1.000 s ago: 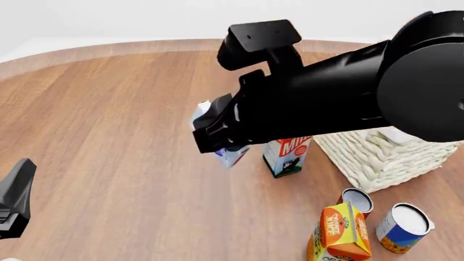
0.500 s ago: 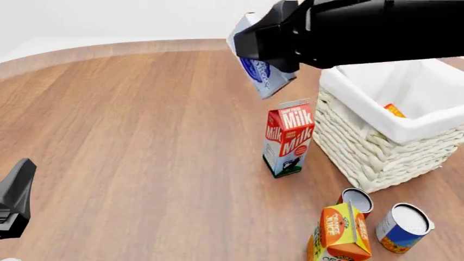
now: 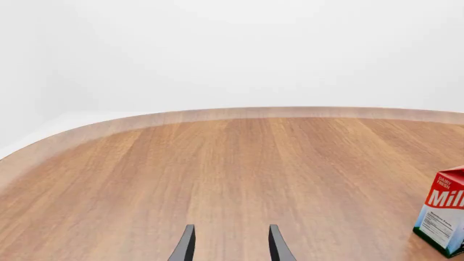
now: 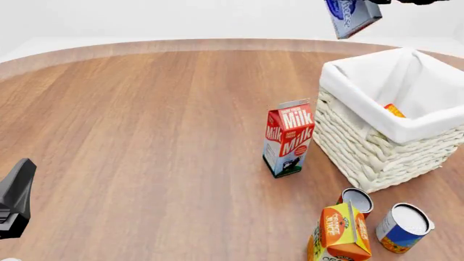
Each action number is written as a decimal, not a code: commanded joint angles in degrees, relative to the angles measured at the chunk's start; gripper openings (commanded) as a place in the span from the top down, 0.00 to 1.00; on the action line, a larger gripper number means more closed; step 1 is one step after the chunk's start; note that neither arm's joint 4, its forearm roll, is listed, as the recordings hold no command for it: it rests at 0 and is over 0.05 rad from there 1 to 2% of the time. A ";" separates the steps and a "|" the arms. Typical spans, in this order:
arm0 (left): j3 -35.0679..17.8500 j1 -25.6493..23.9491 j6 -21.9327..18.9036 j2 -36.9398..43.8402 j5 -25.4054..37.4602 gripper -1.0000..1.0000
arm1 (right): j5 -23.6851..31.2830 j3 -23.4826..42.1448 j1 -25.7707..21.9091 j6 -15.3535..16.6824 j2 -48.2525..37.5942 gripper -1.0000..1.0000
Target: Pick up the cream cheese box and the butter, and put them in the basket.
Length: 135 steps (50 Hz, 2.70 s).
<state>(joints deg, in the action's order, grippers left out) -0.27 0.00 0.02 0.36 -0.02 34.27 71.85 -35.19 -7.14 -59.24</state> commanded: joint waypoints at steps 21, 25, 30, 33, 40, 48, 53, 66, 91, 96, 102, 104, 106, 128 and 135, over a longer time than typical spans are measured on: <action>0.00 -0.01 0.00 0.00 0.00 0.00 | -1.76 -3.19 20.16 -3.11 3.72 1.00; 0.00 -0.01 0.00 -0.01 -0.01 0.00 | -3.37 -4.34 22.47 -3.53 2.89 1.00; 0.00 -0.01 0.01 -0.01 0.00 0.00 | -5.16 -5.27 25.55 -5.36 1.90 1.00; 0.00 -0.01 -0.01 0.00 0.00 0.00 | -5.34 -4.94 26.57 -5.35 1.30 1.00; 0.00 0.01 -0.01 0.00 0.00 0.00 | -4.83 -3.68 30.28 -6.08 0.85 1.00; 0.00 0.00 0.01 0.00 0.00 0.00 | -4.28 -3.36 33.45 -6.13 0.99 1.00; 0.00 -0.02 -0.01 0.00 0.00 0.00 | -4.94 -3.85 34.50 -6.57 0.29 1.00; 0.00 0.01 0.02 -0.01 0.00 0.00 | -9.78 -6.98 38.19 -6.07 -4.34 1.00; 0.00 -0.01 0.01 0.00 0.00 0.00 | -15.69 -12.33 39.51 -5.63 -9.32 1.00; 0.00 0.00 0.01 0.00 0.00 0.00 | -16.36 -13.85 40.01 -5.61 -9.09 1.00; 0.00 -0.01 0.01 0.00 0.00 0.00 | -17.01 -14.64 40.42 -5.34 -9.43 1.00; 0.00 0.00 -0.01 -0.01 0.00 0.00 | -17.14 -14.78 40.29 -5.26 -9.62 1.00; 0.00 -0.01 0.02 -0.01 0.00 0.00 | -17.22 -14.78 40.11 -5.01 -9.96 1.00; 0.00 -0.01 0.01 0.00 0.00 0.00 | -18.56 -14.43 40.62 -4.30 -13.33 1.00; 0.00 -0.01 0.00 0.01 0.00 0.00 | -19.34 -14.67 41.41 -4.29 -14.17 1.00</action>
<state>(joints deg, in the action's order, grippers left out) -0.27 -0.01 0.01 0.36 -0.02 15.92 56.85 5.41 -11.25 -72.25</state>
